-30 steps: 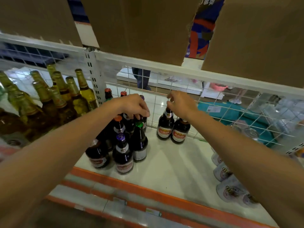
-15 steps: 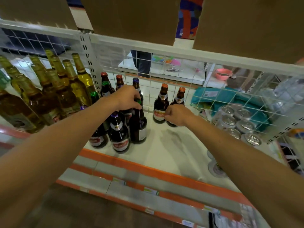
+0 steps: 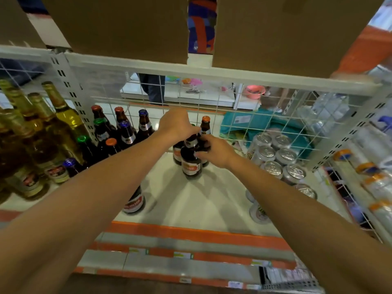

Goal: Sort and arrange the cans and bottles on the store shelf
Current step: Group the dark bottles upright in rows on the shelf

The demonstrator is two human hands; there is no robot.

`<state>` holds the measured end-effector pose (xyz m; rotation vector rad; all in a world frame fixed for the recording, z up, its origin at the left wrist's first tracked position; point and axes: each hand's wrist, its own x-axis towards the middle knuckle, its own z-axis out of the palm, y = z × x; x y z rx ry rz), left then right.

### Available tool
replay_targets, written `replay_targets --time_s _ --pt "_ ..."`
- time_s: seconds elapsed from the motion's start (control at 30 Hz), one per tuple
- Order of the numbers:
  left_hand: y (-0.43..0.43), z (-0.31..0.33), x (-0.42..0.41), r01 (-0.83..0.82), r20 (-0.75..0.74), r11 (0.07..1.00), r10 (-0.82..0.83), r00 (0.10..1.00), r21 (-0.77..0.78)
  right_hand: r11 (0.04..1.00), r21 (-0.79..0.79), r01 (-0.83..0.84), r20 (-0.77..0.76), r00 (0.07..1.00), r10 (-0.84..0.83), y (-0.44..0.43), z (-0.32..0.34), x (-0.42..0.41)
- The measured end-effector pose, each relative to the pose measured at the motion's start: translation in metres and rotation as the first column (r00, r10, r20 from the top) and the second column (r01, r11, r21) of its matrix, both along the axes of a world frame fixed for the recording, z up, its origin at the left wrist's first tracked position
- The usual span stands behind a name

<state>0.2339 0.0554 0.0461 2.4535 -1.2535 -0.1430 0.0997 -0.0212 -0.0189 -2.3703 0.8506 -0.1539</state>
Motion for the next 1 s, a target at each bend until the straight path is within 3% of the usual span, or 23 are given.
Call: replay_targets --time_s 0.17,0.5,0.77,0.83,0.9,1.0 --pt "-0.024 -0.007 -0.017 -0.014 0.004 1.000 0.014 1.000 -0.015 0.992 -0.018 0.127 0.166 0.979 -0.122 -0.005 -0.006 -0.001" --pt "-0.032 -0.019 -0.028 0.027 0.069 1.000 -0.028 0.997 0.006 0.993 -0.081 0.087 0.037 0.996 -0.084 -0.018 -0.016 -0.006" --pt "-0.013 0.002 -0.013 0.059 -0.005 0.998 -0.059 0.998 -0.034 0.996 -0.017 0.093 0.038 0.995 -0.092 -0.017 -0.018 -0.014" --pt "0.006 0.016 0.003 0.047 -0.008 0.995 -0.048 0.999 -0.089 0.992 -0.022 0.128 0.101 0.987 -0.125 -0.011 -0.010 -0.014" --pt "0.030 0.030 0.022 0.018 -0.012 0.984 -0.020 1.000 -0.176 0.969 -0.126 0.213 0.287 0.943 -0.170 -0.001 0.004 -0.012" --pt "0.073 0.048 0.049 -0.076 -0.013 0.957 0.076 0.997 -0.279 0.935 -0.268 0.232 0.519 0.852 -0.063 0.019 0.034 0.003"
